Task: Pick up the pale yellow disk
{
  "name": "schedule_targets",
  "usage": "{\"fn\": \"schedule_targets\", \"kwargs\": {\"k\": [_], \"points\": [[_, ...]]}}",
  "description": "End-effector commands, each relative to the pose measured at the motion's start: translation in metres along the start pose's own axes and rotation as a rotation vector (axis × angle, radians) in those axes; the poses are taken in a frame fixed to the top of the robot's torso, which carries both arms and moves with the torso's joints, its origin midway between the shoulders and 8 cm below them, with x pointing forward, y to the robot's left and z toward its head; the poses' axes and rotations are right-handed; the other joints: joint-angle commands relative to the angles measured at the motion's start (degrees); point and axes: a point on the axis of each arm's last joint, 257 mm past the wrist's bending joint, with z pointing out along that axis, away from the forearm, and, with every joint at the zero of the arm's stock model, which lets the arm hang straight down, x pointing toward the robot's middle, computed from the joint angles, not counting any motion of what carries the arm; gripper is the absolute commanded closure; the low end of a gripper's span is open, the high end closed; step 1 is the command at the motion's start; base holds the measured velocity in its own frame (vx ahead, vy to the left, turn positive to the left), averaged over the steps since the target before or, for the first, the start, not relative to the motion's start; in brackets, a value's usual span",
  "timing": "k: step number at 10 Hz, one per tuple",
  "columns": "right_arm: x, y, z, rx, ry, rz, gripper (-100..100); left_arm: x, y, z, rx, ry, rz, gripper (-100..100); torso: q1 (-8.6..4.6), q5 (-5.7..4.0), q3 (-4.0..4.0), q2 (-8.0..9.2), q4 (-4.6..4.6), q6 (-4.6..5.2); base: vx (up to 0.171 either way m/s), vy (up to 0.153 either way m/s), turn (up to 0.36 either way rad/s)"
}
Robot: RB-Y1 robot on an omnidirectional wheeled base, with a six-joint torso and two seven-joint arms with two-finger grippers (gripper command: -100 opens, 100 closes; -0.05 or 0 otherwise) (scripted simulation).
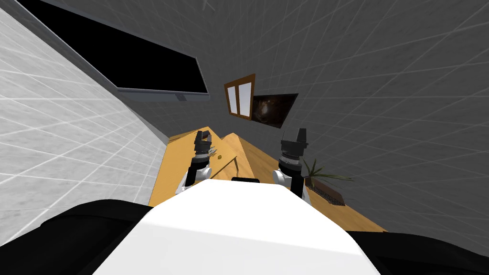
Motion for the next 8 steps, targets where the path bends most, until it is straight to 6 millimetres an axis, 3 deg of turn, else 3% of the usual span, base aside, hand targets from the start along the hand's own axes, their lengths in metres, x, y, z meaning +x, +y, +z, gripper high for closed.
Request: {"fn": "schedule_targets", "kwargs": {"k": [1,3,4,8], "points": [[0.000,0.000,0.000,0.000,0.000,0.000,0,-0.003,0.008,0.000,-0.035,0.000,-0.016,-100,0.00,0.00,0.00,0.00,0.00,0.00,0.020,-0.051,-0.028],[0.000,0.000,0.000,0.000,0.000,0.000,0,-0.019,0.045,-0.007,-0.137,-0.010,-0.062,-100,0.07,0.01,0.01,0.01,0.00,0.00,0.036,-0.055,-0.119],[0.000,0.000,0.000,0.000,0.000,0.000,0,-0.019,0.047,-0.007,-0.144,-0.010,-0.062,-100,0.05,0.01,-0.02,-0.03,-0.01,-0.01,0.031,-0.048,-0.038],[0.000,0.000,0.000,0.000,0.000,0.000,0,-0.047,0.112,-0.025,-0.328,-0.050,-0.142,-100,0.04,0.00,-0.01,-0.02,-0.01,-0.02,0.038,-0.058,-0.085]]}}
